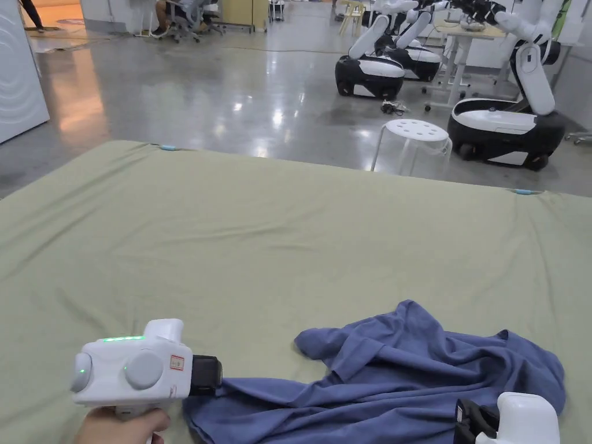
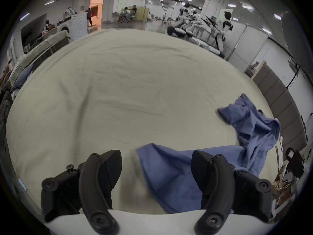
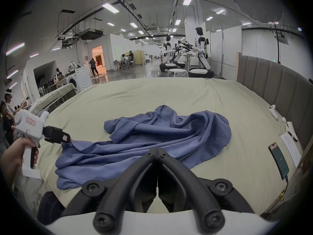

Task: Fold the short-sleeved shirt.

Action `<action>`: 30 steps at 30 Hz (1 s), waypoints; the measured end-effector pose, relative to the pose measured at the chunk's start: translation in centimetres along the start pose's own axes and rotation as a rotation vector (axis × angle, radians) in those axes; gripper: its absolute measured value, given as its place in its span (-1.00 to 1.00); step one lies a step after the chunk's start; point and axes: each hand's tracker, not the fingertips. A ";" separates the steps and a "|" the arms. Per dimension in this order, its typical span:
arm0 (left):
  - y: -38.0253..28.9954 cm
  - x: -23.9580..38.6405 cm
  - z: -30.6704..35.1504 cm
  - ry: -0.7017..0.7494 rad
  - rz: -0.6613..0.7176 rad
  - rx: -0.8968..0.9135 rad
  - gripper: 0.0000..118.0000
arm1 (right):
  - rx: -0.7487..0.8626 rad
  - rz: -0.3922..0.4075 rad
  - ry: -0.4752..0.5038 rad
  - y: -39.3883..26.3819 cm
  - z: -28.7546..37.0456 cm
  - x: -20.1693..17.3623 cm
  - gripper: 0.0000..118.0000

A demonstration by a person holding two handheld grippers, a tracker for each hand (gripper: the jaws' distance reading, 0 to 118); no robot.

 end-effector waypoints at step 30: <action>-2.6 6.1 8.8 -0.040 -0.126 0.246 -0.88 | -0.402 -0.152 -0.219 8.9 -23.1 23.0 0.94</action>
